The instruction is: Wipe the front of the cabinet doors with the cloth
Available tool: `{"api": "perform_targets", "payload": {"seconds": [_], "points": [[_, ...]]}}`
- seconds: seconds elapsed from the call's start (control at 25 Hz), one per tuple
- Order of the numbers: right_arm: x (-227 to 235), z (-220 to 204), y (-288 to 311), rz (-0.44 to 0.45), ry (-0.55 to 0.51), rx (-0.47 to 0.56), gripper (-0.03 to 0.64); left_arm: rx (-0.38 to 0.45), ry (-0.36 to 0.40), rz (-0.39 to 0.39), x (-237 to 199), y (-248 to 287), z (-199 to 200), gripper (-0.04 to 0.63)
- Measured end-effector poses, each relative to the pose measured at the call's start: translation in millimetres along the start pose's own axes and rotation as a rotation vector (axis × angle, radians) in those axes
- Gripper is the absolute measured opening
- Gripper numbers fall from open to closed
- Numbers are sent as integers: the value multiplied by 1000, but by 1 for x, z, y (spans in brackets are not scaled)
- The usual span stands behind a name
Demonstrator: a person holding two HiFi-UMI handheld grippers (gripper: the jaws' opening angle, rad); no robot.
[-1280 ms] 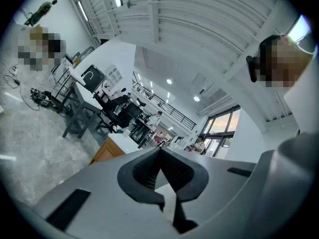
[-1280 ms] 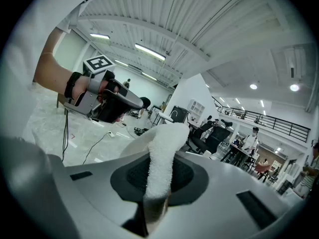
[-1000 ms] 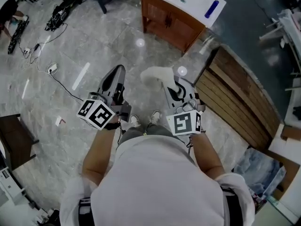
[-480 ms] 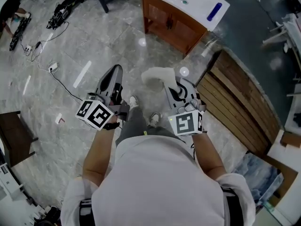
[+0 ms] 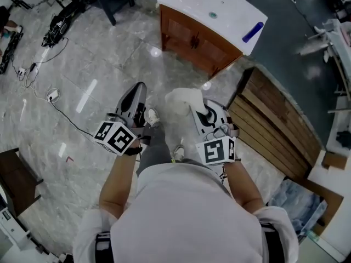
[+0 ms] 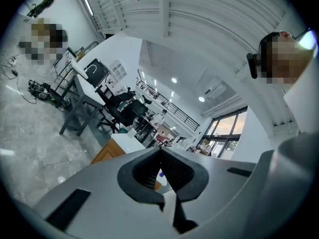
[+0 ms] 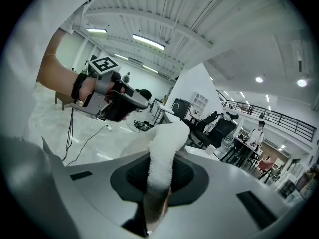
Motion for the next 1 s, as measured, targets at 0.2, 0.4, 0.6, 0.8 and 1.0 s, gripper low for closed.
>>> {"api": "perform_targets", "payload": {"seconds": [0.2,0.4,0.6,0.8,1.0], "points": [[32,13,88,16,-12,-65,71,-36,-47,2,-62,57,50,17],[57,22,174,20,-25,-101,71,-89,-84,-14,-122,113,86,17],[80,0,244,4,-8,-123,71,-127,-102,-19,-175,170,94,17],[79,-79,318,-34,8,-132,71,-149,-91,-35,-244,224,57,17],[66,-182,399,-51,6,-125,71,-150,-79,-31,-334,282,-8,17]]}}
Point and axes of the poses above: the fingertips, and each gripper's own axes: y forward along the fingers, x to its right, z out of its top, the point moved 10 cm from there along -y, backward along the fingers, and after that the axes turned 12 degrees about -y, right-handed, at the moved point
